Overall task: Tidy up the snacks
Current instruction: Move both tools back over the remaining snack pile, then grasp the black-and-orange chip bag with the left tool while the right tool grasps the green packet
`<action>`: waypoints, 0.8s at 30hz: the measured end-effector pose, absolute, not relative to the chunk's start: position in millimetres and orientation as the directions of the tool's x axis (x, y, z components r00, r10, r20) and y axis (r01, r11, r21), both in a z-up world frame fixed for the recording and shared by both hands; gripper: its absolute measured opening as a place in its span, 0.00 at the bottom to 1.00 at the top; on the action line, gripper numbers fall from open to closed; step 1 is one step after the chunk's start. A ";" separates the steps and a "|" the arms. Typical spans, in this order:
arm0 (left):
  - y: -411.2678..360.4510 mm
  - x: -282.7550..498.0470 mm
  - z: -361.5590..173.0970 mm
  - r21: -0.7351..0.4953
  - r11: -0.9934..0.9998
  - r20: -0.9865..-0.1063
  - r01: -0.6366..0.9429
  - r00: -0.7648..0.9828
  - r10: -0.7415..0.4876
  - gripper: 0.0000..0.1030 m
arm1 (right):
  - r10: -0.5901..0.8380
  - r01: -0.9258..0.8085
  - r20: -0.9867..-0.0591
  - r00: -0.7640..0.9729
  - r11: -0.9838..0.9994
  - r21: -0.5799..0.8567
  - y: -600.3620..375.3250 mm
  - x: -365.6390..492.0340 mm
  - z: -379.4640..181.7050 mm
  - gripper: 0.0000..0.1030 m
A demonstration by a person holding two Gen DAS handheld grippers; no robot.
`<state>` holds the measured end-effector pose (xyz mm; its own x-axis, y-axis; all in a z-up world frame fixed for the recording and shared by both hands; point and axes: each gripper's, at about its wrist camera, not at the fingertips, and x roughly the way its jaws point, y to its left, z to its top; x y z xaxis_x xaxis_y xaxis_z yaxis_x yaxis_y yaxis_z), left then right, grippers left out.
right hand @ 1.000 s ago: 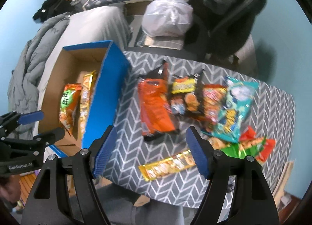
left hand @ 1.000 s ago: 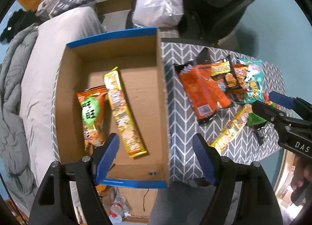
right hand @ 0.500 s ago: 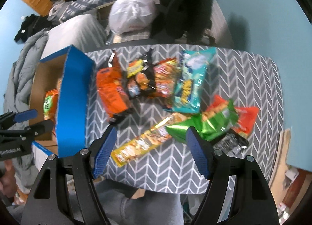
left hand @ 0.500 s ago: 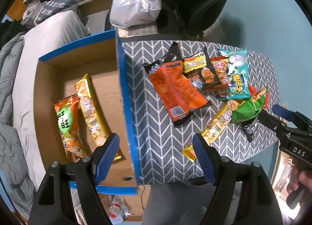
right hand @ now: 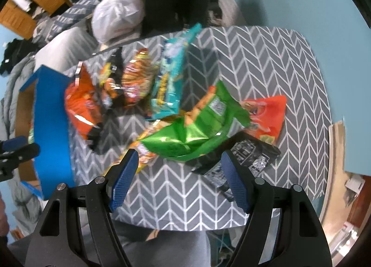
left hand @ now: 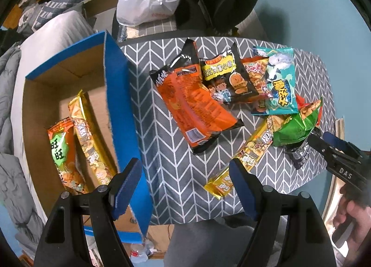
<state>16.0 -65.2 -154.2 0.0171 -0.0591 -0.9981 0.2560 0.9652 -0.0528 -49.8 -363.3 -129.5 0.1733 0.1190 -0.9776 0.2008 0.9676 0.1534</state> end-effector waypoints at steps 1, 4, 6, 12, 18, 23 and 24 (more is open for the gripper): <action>-66.9 16.2 -156.6 -0.055 0.965 -0.998 0.256 0.012 -0.060 0.76 | 0.120 0.218 -0.978 0.168 0.963 0.156 -366.5 -50.1 -135.2 0.72; -69.7 17.9 -164.2 -0.056 0.966 -0.998 0.253 0.000 -0.058 0.76 | 0.152 0.268 -0.974 0.166 0.944 0.193 -374.8 -50.3 -147.4 0.72; -69.9 19.8 -167.5 -0.061 0.968 -0.998 0.244 -0.007 -0.062 0.76 | 0.164 0.303 -0.973 0.164 0.930 0.208 -378.8 -49.9 -154.3 0.72; -67.9 29.4 -178.6 -0.088 0.976 -0.996 0.198 -0.028 -0.085 0.76 | 0.210 0.395 -0.961 0.178 0.879 0.265 -389.4 -46.9 -172.3 0.72; -65.9 43.1 -188.1 -0.104 0.983 -0.994 0.152 -0.035 -0.100 0.76 | 0.228 0.451 -0.955 0.191 0.844 0.292 -398.2 -40.4 -186.5 0.73; -61.3 54.2 -199.1 -0.138 0.987 -0.989 0.084 -0.056 -0.134 0.77 | 0.240 0.483 -0.952 0.188 0.821 0.303 -401.4 -34.4 -195.7 0.74; -60.3 56.7 -201.7 -0.148 0.987 -0.988 0.068 -0.059 -0.144 0.76 | 0.241 0.486 -0.952 0.186 0.820 0.303 -400.3 -32.8 -196.9 0.74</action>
